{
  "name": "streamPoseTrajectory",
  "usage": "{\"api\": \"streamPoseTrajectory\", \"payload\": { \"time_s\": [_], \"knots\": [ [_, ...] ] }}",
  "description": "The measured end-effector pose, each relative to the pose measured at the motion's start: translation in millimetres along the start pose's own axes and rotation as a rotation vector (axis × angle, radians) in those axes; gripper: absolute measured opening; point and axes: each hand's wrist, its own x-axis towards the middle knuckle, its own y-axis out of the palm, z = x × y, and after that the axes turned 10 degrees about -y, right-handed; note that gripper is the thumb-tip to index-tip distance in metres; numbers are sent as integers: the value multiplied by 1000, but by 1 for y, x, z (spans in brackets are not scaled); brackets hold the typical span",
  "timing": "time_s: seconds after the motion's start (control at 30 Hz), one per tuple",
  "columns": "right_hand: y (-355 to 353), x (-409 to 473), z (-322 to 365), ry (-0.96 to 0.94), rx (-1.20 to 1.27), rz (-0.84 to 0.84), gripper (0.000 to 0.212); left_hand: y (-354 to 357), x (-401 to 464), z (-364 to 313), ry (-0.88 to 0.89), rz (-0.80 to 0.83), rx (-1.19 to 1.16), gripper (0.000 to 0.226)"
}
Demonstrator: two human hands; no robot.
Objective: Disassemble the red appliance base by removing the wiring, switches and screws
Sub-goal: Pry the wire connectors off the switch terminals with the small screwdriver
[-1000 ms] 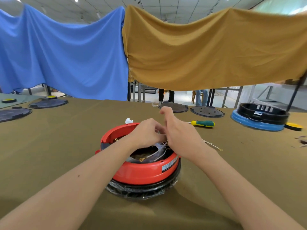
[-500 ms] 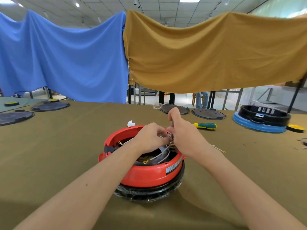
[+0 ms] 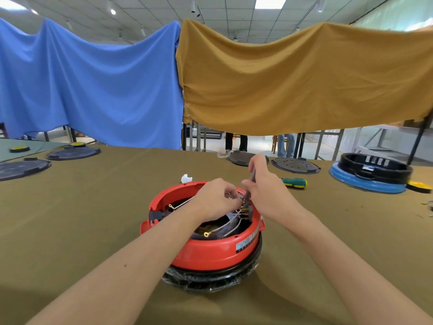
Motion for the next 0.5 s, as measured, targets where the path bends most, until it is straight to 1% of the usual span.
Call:
{"api": "streamPoseTrajectory", "payload": {
  "time_s": [0.23,0.3,0.4,0.5],
  "knots": [
    [-13,1,-3,144,202,25,20,1,1,0,8,-3,8,18],
    [-9,-1,-1,115,168,9,23,1,1,0,4,-4,9,18],
    [0,-6,0,-3,35,-22,30,0,1,1,-4,-4,5,18],
    [5,-10,1,-61,-83,10,36,0,1,1,-4,-6,1,17]
  ]
}}
